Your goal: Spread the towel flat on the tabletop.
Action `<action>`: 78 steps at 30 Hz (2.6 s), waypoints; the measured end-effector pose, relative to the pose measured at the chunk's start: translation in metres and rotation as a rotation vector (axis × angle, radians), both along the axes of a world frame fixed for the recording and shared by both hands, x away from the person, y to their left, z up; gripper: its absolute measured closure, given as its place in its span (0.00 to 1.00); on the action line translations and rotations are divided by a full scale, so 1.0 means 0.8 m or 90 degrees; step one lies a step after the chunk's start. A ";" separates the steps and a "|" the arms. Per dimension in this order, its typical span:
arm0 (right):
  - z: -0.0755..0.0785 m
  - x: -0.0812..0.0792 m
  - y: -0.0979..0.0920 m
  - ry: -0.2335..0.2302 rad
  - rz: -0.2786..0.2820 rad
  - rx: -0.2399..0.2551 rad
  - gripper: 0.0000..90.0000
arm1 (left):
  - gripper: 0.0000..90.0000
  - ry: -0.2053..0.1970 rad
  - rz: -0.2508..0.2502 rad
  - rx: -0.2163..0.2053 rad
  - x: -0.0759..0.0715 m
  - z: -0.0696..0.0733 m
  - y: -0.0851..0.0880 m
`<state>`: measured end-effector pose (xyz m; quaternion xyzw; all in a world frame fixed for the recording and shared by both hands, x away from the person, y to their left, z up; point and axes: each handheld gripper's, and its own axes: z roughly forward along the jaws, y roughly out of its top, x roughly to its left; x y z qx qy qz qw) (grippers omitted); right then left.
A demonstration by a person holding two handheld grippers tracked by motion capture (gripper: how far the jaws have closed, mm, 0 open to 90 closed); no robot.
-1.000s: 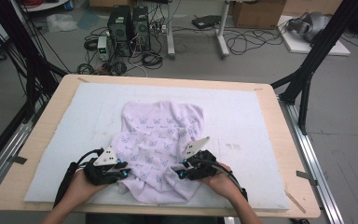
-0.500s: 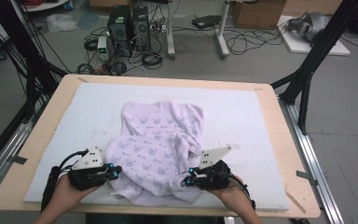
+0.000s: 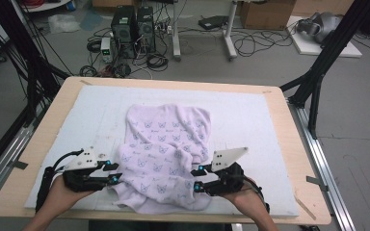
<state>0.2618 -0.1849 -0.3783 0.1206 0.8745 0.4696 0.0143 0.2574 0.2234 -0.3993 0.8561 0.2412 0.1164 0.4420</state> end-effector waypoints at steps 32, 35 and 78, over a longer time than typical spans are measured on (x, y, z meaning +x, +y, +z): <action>-0.035 0.030 0.005 0.026 -0.030 -0.042 0.68 | 0.63 0.051 -0.006 0.060 0.020 -0.042 -0.017; -0.057 0.031 0.021 0.030 -0.021 -0.083 0.70 | 0.76 0.073 -0.021 0.044 0.017 -0.052 -0.017; -0.073 0.019 0.026 0.024 -0.028 -0.119 0.94 | 0.97 0.056 -0.022 0.069 0.019 -0.049 -0.029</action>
